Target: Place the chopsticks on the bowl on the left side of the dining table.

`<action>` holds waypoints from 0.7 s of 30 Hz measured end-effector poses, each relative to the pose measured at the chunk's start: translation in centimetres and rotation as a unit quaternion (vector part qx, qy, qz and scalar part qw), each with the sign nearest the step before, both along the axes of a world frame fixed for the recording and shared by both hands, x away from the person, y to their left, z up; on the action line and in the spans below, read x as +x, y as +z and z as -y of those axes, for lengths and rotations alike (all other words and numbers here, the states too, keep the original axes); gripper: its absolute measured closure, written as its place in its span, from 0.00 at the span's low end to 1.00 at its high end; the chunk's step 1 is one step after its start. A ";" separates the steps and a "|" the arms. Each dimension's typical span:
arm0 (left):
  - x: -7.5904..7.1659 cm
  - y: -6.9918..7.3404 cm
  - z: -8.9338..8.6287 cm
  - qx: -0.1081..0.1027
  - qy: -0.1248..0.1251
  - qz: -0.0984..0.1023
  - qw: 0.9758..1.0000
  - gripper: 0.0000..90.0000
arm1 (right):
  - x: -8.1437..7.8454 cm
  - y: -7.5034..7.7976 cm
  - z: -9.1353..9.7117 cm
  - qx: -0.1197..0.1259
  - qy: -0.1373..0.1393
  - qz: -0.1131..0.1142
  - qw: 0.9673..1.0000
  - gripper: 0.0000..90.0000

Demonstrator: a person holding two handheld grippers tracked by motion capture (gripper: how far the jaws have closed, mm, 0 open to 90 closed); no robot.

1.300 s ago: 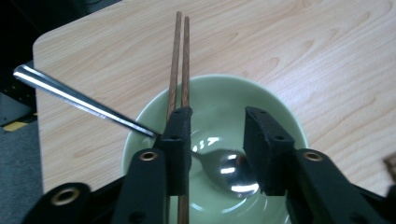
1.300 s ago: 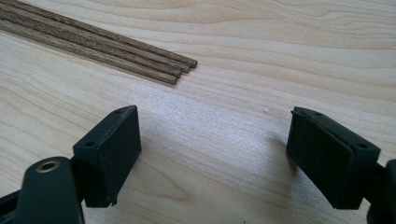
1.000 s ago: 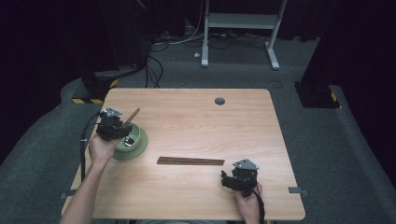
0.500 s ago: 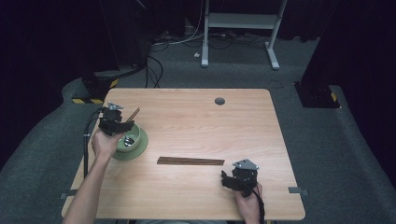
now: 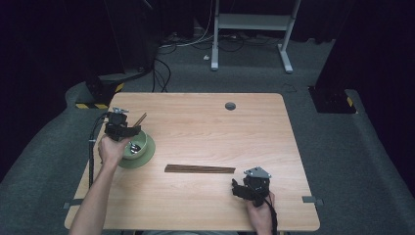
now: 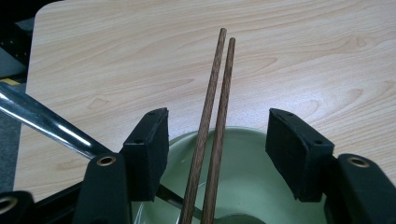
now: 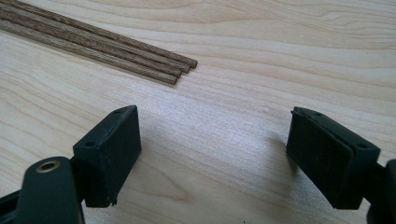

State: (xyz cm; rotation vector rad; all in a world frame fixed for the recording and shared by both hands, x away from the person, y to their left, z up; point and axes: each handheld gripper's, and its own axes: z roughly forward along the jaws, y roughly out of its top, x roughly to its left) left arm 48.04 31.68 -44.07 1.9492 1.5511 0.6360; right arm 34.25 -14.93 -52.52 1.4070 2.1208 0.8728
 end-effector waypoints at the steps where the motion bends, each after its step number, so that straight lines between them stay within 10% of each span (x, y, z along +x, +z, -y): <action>1: 0.1 -0.1 0.0 -0.002 0.001 0.000 1.000 0.44 | 0.0 0.0 0.0 0.000 0.000 0.000 1.000 0.19; 21: 0.4 -0.6 0.4 -0.016 -0.003 -0.018 1.000 0.44 | 0.0 0.0 0.0 0.000 0.000 0.000 1.000 0.19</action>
